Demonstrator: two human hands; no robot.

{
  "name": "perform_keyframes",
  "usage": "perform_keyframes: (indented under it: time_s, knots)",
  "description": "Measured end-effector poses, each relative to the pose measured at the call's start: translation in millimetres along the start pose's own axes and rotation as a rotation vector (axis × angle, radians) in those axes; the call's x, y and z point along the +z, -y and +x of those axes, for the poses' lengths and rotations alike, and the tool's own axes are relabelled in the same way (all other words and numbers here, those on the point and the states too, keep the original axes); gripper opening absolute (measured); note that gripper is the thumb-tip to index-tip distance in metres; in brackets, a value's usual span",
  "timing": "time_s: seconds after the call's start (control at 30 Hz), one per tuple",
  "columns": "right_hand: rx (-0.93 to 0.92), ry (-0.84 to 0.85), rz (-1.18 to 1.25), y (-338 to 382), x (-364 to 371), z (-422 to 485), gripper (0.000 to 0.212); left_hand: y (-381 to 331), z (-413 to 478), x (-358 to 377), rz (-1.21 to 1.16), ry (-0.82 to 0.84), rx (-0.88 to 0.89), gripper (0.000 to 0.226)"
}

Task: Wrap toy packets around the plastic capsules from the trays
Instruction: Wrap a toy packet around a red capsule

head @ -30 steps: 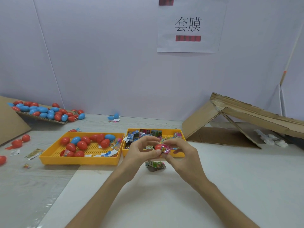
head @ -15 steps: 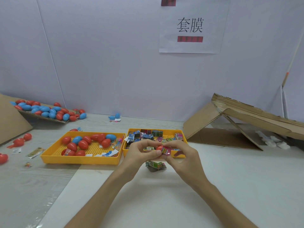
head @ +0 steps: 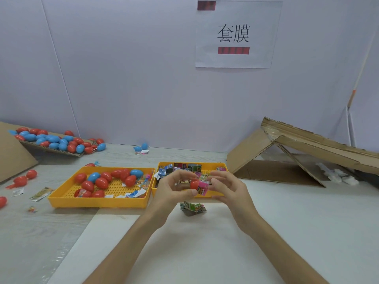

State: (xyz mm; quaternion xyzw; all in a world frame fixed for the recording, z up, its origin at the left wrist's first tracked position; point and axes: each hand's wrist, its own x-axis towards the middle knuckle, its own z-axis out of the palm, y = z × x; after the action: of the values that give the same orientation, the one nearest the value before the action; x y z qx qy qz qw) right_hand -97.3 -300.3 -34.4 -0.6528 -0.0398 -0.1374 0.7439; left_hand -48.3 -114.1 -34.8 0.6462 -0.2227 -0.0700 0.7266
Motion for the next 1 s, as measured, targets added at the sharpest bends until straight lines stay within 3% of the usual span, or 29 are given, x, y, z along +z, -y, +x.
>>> perform_keyframes:
  time_s: [0.1, 0.23, 0.47, 1.0]
  knots:
    - [0.079, 0.069, 0.035, -3.5, -0.3, 0.1, 0.029, 1.1, -0.4, 2.3, 0.019, 0.022, 0.016, 0.037]
    - [0.039, 0.074, -0.064, -7.6, 1.9, 0.7, 0.026, 1.5, -0.8, 4.5, 0.053, 0.031, 0.033, 0.038]
    - [-0.036, 0.077, -0.044, -3.2, 0.6, -1.7, 0.024, -2.3, -1.8, 0.0, -0.047, -0.012, 0.027, 0.021]
    - [-0.136, 0.115, -0.094, -0.3, 1.3, -6.2, 0.027, -3.0, -4.7, 4.4, -0.099, 0.05, -0.018, 0.027]
